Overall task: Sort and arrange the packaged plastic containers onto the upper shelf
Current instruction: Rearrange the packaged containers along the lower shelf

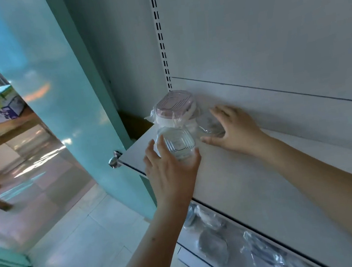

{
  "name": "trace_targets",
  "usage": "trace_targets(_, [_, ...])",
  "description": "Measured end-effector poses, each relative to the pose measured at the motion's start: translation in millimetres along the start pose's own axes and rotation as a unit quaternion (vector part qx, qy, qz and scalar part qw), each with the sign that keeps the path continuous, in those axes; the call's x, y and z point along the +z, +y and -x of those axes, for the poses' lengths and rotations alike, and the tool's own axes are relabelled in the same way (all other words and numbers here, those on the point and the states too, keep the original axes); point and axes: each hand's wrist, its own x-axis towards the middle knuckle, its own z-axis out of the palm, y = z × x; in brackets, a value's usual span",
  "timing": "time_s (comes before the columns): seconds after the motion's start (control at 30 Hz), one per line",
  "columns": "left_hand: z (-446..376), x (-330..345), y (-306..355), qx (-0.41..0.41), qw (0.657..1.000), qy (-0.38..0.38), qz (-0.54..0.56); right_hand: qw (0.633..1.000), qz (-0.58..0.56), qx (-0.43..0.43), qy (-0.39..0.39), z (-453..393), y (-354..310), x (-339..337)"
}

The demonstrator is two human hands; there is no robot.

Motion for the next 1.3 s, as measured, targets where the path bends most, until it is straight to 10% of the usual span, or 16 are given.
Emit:
trace_targets(0.4, [1.5, -12.9, -28.7, 0.071, 0.994, -0.082, 0.015, 1.0, -0.002, 0.002, -0.015, 31.0, 19.6, -7.3])
trace_targets(0.6, [-0.9, -36.1, -51.7, 0.16, 0.965, -0.205, 0.042, 0.983, -0.106, 0.139, -0.063, 66.9, 28.8, -12.6])
trace_targets(0.87, [16.2, -28.4, -14.0, 0.095, 0.978, -0.184, -0.029, 0.975, -0.132, 0.163, 0.067, 104.2, 25.7, -3.5])
trace_targets(1.3, [11.5, -24.3, -41.5, 0.219, 0.935, -0.233, 0.151, 0.971, -0.054, 0.098, 0.213, 176.0, 4.4, -30.5])
